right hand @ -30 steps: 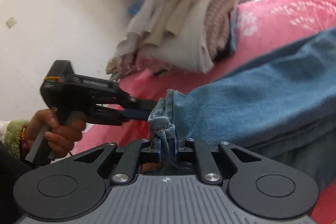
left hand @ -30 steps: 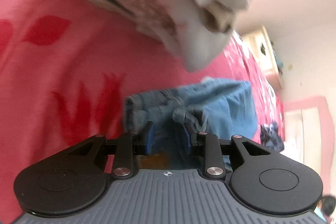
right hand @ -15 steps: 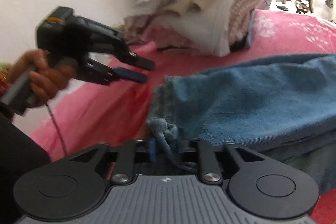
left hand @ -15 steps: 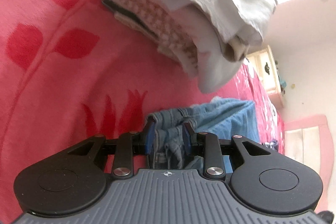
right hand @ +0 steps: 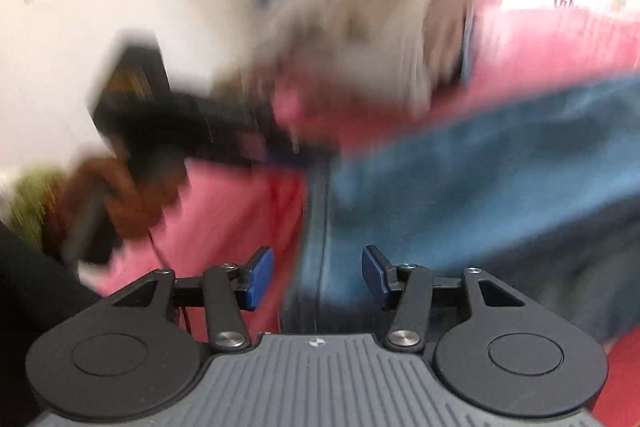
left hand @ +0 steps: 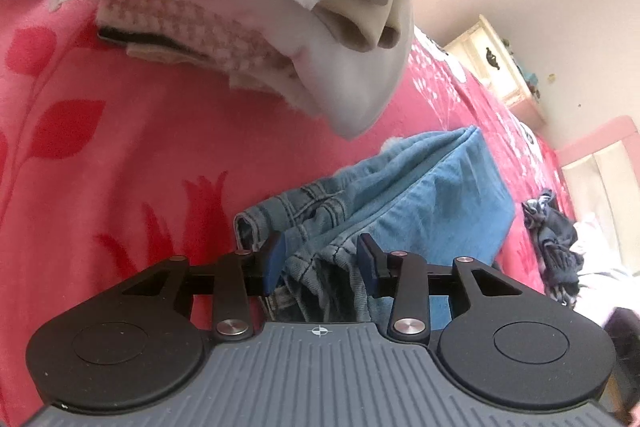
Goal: Fold clothes
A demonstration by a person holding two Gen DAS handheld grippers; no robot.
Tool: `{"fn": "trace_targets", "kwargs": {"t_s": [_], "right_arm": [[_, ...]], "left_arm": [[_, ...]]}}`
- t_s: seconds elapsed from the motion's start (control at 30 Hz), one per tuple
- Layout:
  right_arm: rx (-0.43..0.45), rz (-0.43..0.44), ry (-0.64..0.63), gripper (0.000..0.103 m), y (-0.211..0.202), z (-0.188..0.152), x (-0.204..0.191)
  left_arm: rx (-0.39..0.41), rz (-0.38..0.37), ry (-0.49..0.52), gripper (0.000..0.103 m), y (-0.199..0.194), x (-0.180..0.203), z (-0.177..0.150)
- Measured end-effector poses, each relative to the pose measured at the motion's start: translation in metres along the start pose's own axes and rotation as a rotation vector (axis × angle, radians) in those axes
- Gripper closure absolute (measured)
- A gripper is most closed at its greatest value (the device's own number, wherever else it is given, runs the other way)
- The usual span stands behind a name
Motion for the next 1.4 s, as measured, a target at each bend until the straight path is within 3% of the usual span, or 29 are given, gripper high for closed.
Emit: {"fn": "trace_targets", "kwargs": {"t_s": [0.07, 0.17, 0.23, 0.4, 0.6, 0.73, 0.83, 1.07, 1.2, 1.4], "right_arm": [[-0.039, 0.012, 0.097, 0.050, 0.000, 0.000, 0.009], [0.015, 0.089, 0.395, 0.047, -0.021, 0.006, 0.038], [0.065, 0.077, 0.542, 0.047, -0.032, 0.001, 0.057], [0.157, 0.022, 0.775, 0.045, -0.050, -0.016, 0.086], [0.173, 0.012, 0.796, 0.045, -0.052, -0.022, 0.085], [0.161, 0.019, 0.817, 0.045, -0.047, -0.026, 0.088], [0.161, 0.021, 0.818, 0.045, -0.043, -0.026, 0.089], [0.175, 0.019, 0.812, 0.045, -0.042, -0.023, 0.086], [0.190, 0.033, 0.794, 0.045, -0.045, -0.017, 0.082], [0.205, 0.029, 0.778, 0.046, -0.043, -0.016, 0.084]], "left_arm": [[-0.006, -0.003, 0.040, 0.062, 0.001, -0.002, 0.002], [-0.014, -0.012, 0.158, 0.049, 0.002, 0.003, 0.004], [-0.023, -0.021, 0.227, 0.048, 0.004, 0.006, 0.006], [-0.083, -0.063, 0.290, 0.048, 0.023, 0.007, 0.014], [-0.147, -0.112, 0.353, 0.054, 0.040, 0.008, 0.023], [-0.173, -0.135, 0.338, 0.057, 0.045, 0.003, 0.026], [-0.184, -0.158, 0.331, 0.065, 0.050, 0.005, 0.028], [-0.103, -0.067, 0.460, 0.090, 0.035, 0.034, 0.029], [-0.032, -0.049, 0.537, 0.090, 0.015, 0.048, 0.045], [-0.128, 0.037, 0.549, 0.086, 0.052, 0.026, 0.029]]}}
Point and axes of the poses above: each gripper's, at about its wrist camera, not at the fingertips, and y roughly the way its jaws point, x to its right, z to its top, the point moved 3 cm from there along y, roughly the way its jaws point, and after that the axes turned 13 degrees about y, right-handed, at the moved point
